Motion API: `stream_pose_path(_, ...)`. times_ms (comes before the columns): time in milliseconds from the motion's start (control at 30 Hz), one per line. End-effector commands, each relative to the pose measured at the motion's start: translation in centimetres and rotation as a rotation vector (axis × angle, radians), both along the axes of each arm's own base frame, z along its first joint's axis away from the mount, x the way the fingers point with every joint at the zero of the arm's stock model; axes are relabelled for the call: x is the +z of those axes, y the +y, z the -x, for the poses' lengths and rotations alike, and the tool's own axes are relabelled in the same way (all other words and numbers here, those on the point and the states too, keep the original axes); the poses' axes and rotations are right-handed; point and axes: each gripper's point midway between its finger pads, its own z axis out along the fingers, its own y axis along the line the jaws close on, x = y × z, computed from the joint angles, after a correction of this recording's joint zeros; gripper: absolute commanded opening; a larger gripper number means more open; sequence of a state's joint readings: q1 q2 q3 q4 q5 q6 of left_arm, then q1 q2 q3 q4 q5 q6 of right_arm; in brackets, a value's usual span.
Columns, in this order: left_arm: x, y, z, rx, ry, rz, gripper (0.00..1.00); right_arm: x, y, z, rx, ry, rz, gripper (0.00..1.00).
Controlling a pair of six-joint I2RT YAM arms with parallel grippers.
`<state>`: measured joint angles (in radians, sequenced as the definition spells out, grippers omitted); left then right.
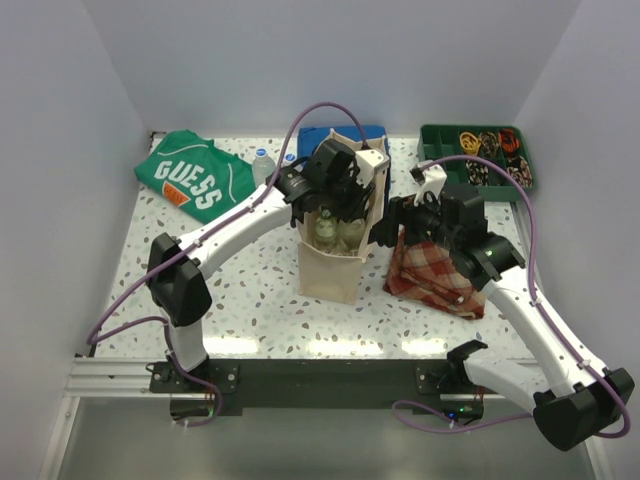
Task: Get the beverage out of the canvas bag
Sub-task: Take out the drink from the canvas bag.
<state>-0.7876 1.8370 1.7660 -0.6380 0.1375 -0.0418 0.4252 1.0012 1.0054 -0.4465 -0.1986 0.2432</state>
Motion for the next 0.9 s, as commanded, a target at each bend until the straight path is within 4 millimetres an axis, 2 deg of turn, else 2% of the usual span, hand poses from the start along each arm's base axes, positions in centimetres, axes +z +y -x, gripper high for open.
stream_pose_path(0,9.4,-0.5,-1.2,0.007,-0.200,0.168,0.00,1.5,0.1,-0.6,-0.017,-0.057,-0.028,0.73)
stream_pose_path(133,7.6,-0.8,-1.4,0.000,-0.172,0.140,0.00,1.5,0.1,-0.6,-0.017,-0.055,-0.027,0.73)
stream_pose_path(233,7.7,-1.0,-1.3,-0.005,-0.168,0.144,0.00,1.4,0.1,-0.7,-0.019,-0.054,-0.026,0.73)
stream_pose_path(500,12.0,-0.5,-1.0,-0.002,-0.222,0.187,0.00,1.5,0.1,-0.8,-0.021,-0.057,-0.027,0.73)
stream_pose_path(867,14.8,0.3,-0.3,0.006,-0.261,0.233,0.00,1.5,0.2,-0.7,-0.019,-0.054,-0.034,0.73)
